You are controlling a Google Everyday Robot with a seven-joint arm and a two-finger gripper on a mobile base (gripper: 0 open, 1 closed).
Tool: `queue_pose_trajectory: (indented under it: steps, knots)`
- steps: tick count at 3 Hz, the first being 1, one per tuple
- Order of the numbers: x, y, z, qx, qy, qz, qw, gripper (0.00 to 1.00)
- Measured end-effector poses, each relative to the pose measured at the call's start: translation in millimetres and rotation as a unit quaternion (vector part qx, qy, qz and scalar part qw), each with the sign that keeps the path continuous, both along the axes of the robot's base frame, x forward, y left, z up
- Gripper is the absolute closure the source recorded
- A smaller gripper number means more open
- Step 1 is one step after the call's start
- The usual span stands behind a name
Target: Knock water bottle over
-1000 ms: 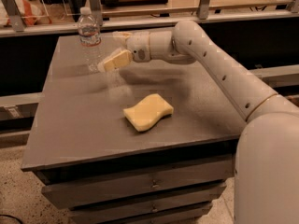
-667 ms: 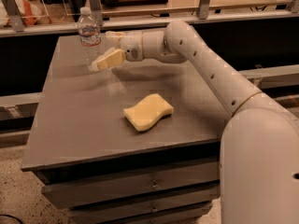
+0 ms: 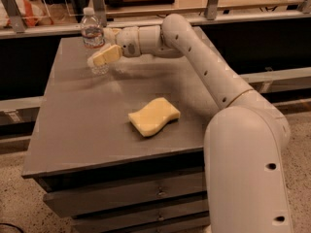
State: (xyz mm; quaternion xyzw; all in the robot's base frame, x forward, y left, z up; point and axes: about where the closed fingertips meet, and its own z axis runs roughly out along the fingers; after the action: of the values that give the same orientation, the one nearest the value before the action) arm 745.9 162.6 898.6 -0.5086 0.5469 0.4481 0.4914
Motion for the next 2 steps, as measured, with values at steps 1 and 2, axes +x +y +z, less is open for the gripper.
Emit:
queue_pose_trajectory:
  steps: [1, 2]
  knots:
    - [2.3, 2.7, 1.8, 0.000, 0.007, -0.002, 1.0000, 0.00]
    - [2.7, 6.3, 4.5, 0.001, 0.012, 0.000, 0.9999, 0.18]
